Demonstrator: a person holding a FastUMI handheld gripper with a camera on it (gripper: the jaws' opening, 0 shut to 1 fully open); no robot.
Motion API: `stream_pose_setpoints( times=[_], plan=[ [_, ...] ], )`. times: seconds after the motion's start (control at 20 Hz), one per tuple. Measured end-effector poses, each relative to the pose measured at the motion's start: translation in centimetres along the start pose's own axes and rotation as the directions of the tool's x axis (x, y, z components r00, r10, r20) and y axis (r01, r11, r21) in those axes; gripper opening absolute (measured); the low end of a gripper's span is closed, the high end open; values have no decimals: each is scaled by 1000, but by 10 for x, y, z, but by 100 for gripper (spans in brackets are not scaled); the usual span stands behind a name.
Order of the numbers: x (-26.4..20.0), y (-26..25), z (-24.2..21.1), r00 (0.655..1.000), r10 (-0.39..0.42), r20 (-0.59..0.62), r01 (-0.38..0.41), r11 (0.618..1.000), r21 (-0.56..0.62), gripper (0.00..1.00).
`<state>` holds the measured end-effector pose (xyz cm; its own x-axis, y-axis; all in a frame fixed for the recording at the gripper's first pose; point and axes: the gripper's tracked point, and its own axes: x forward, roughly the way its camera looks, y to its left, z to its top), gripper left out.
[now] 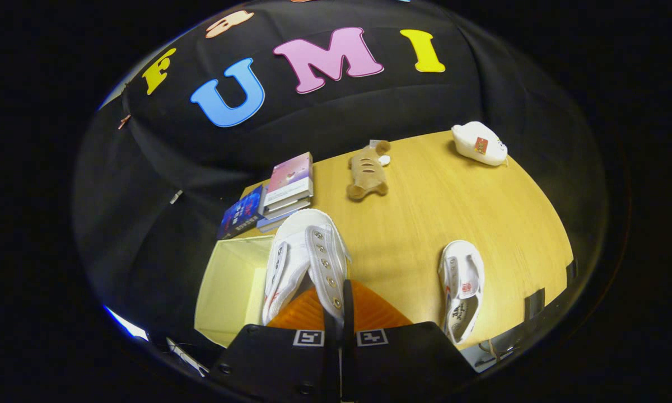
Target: Open the storage box then place both shoes into the box .Put the left shoe in first, then the right shoe, with the right side of both shoes facing outward in a uniform manner.
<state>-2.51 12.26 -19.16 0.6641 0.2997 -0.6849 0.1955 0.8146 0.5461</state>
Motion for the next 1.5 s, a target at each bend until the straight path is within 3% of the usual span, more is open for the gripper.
stream_pose_setpoints(
  times=[0.2, 0.3, 0.9, 1.0, 1.1, 1.15, 1.25, 1.35, 1.5],
  plan=[
    [14, 76, -17, 990, 96, -108, -87, 992, 86, 6],
    [29, 103, -27, 985, 103, -140, -90, 992, 90, 6],
    [124, 161, -103, 949, -92, -301, 147, 975, 165, 6],
    [132, 160, -110, 948, -104, -302, 158, 974, 161, 6],
    [142, 168, -123, 939, -59, -338, 121, 979, 165, 7],
    [142, 183, -131, 927, 19, -375, 61, 978, 199, 12],
    [136, 204, -138, 908, 117, -403, -18, 971, 240, 47],
    [129, 213, -131, 909, 157, -386, -82, 976, 203, 81],
    [112, 217, -120, 916, 177, -359, -150, 983, 102, 85]
  ],
)
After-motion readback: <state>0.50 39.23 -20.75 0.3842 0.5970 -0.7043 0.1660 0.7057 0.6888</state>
